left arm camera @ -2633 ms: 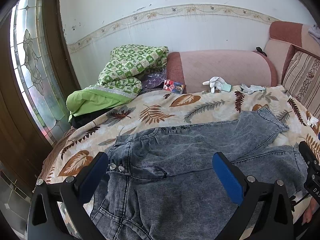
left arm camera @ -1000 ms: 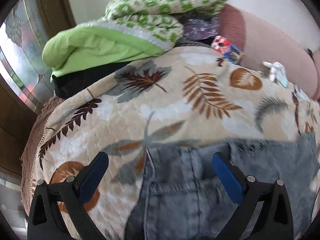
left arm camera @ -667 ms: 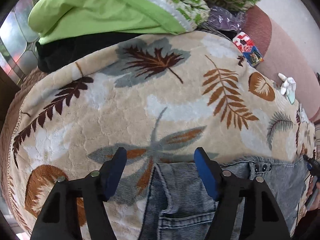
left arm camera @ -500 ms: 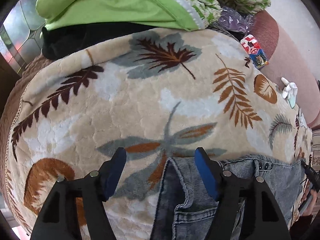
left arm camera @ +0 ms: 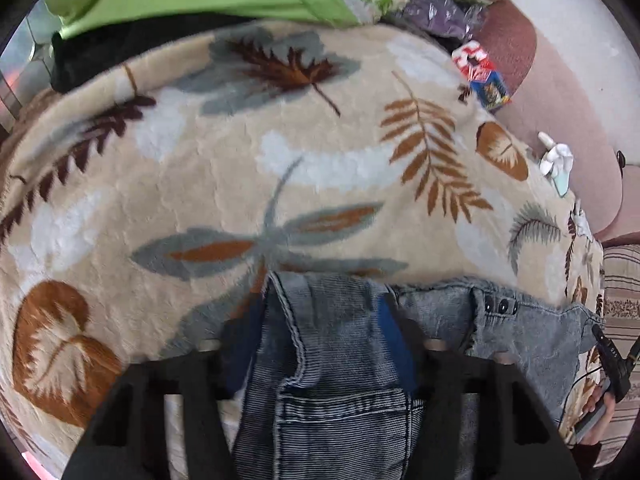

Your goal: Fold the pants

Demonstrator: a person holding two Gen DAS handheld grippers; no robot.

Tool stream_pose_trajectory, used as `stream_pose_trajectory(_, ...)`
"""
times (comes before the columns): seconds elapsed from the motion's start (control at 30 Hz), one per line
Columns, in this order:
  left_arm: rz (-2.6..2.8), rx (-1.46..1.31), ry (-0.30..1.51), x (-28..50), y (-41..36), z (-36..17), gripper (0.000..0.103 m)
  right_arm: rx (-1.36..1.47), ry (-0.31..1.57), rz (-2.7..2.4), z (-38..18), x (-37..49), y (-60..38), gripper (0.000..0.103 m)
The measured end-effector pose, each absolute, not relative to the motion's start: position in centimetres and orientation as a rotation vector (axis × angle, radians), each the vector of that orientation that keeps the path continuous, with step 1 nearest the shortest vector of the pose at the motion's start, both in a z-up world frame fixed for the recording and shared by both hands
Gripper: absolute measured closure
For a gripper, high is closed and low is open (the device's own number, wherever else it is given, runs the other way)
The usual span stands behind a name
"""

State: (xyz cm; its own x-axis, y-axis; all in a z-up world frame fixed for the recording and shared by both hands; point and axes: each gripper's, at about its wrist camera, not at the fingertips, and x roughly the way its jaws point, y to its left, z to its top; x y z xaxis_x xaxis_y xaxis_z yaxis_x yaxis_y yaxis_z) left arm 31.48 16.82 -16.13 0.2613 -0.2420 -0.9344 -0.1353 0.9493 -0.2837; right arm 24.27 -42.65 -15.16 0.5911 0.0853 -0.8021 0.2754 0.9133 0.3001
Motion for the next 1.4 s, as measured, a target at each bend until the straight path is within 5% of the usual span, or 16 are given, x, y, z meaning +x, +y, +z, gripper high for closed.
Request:
stream_pose_trajectory(0.13,-0.084,-0.420,1.326,31.7,16.9,-16.9,0.090,0.431,0.918,-0.111,-15.0,23.4,-42.7,0.082)
stream_pose_trajectory(0.23,-0.079,-0.428,1.303,31.4,17.1,-16.3,0.098,0.444,0.899,-0.117,-14.6,22.8,-42.8,0.083)
stream_pose_trajectory(0.8,-0.242,-0.494,0.876,19.3,21.8,-2.6,0.101,0.537,0.763,-0.053,-7.7,9.9,-45.8,0.084)
stream_pose_trajectory(1.1,-0.247,-0.468,0.964,16.4,21.7,-4.6,0.101,0.453,0.790,0.013,-8.4,1.2,-42.4,0.084)
stream_pose_trajectory(1.2,-0.233,-0.430,1.001,16.7,20.9,-5.9,0.085,0.383,0.843,0.018,-10.2,-1.0,-40.8,0.084)
stream_pose_trajectory(1.27,-0.209,-0.446,1.025,17.2,20.8,-6.8,0.051,0.357,0.889,0.022,-11.8,-2.2,-40.1,0.084)
stream_pose_trajectory(1.4,-0.176,-0.472,1.048,19.0,20.6,-7.9,0.043,0.365,0.945,0.035,-14.5,-3.3,-39.5,0.084)
